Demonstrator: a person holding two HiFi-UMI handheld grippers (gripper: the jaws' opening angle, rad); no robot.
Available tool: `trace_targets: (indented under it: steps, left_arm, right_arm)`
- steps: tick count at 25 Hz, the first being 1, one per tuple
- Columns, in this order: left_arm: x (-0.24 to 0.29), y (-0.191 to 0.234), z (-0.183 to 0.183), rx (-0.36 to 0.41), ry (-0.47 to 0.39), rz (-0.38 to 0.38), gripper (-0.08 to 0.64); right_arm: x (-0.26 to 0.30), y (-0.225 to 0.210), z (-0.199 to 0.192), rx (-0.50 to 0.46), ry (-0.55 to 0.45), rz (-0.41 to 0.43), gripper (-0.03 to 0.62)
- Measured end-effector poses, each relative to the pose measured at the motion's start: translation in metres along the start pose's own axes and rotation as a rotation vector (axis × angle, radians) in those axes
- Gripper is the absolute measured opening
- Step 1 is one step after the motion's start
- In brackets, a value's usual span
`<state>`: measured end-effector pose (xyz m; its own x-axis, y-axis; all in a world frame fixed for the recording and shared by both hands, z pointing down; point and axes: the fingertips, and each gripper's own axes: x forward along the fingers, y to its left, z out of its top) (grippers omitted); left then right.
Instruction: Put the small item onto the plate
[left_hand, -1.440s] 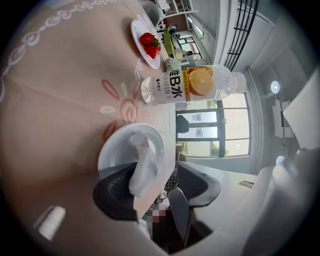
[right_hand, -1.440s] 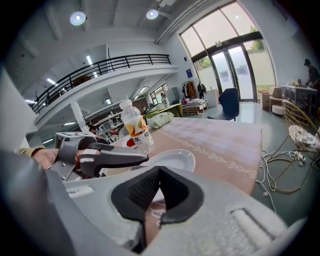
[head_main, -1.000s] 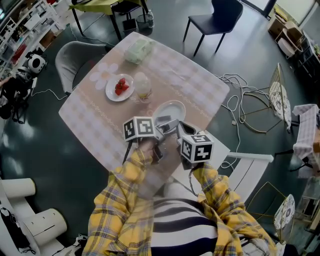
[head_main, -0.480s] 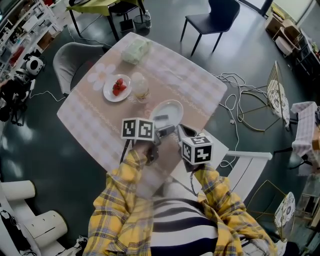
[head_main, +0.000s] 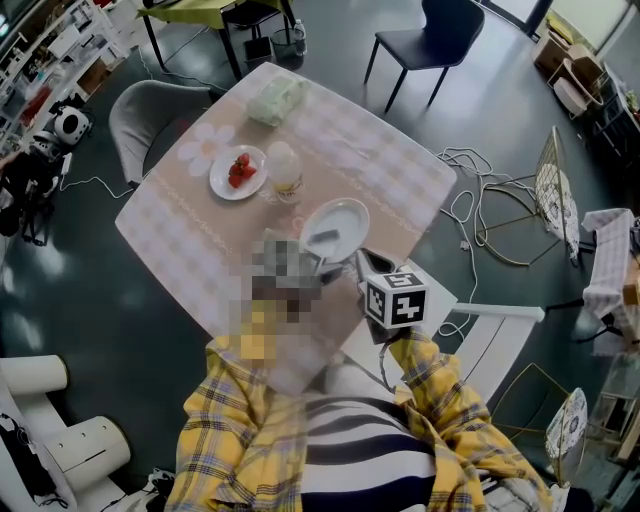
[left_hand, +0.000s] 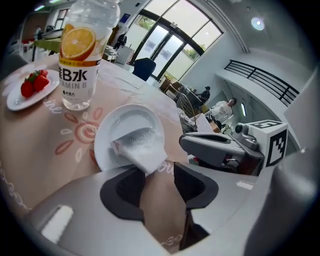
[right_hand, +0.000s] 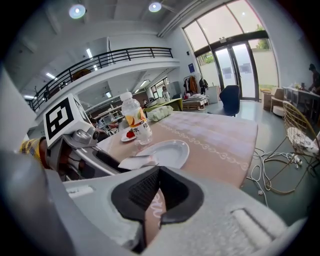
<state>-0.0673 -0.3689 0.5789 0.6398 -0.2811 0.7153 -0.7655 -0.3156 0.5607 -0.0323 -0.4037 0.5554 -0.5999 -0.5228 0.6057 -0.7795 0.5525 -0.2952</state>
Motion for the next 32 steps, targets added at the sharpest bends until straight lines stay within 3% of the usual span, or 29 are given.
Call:
trace_targets:
  steps: [8,12,15,21,28,32]
  left_arm:
    - [-0.009,0.003,-0.024,0.119,0.079,0.062,0.179]
    - [-0.014,0.015,-0.031,0.087,0.015,0.079,0.141]
    - [-0.022,0.021,-0.025,0.068,-0.083,0.100,0.007]
    - [-0.035,0.019,-0.010,0.050,-0.260,0.095,0.005]
    - [-0.016,0.015,-0.018,0.044,-0.225,0.077,0.005]
    - [-0.018,0.019,-0.006,0.036,-0.262,0.106,0.005]
  right_arm:
    - [-0.002,0.005,-0.001,-0.013,0.001,0.013,0.002]
    - [-0.002,0.006,-0.002,-0.012,0.003,0.017,0.002]
    - [-0.001,0.007,-0.005,-0.015,0.011,0.017,0.002]
    - [0.001,0.017,-0.007,-0.028,0.011,0.035,0.002]
    - [-0.001,0.031,-0.009,-0.045,0.011,0.064,0.002]
    - [-0.008,0.027,-0.011,-0.043,0.005,0.058,0.002]
